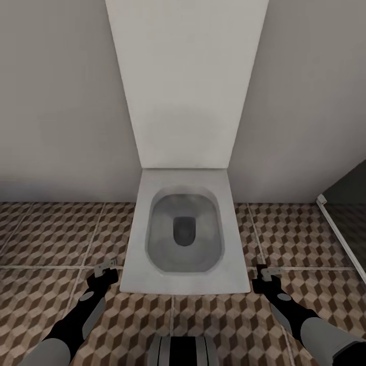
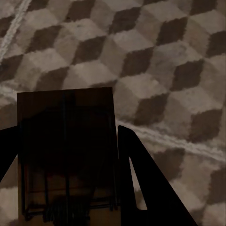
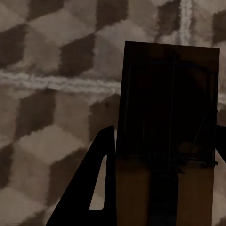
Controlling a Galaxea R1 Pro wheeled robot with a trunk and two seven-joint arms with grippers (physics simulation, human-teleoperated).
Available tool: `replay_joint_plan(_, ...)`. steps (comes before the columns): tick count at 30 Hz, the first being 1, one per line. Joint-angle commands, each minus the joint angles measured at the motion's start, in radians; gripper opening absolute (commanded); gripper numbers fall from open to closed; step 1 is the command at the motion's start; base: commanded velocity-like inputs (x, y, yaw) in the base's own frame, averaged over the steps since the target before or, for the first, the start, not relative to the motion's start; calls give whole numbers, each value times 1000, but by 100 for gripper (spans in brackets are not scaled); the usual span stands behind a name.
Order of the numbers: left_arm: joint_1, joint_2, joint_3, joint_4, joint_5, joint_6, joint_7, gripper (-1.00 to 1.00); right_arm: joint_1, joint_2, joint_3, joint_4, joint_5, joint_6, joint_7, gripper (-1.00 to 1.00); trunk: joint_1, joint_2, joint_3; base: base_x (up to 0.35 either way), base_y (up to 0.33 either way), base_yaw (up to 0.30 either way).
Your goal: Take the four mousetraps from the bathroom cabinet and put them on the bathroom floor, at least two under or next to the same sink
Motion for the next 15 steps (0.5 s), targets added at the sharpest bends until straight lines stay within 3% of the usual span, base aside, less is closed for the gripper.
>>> replay_joint_plan(1,-1,1,-9,0,7,-4,11,-100,0,0,8,0,-11,-3,3,-100,0,0,-1,0,0,0)
replay_joint_plan(15,-1,9,-7,0,6,-6,11,-100,0,-11,6,1,-11,-3,-4,-100,0,0,-1,0,0,0)
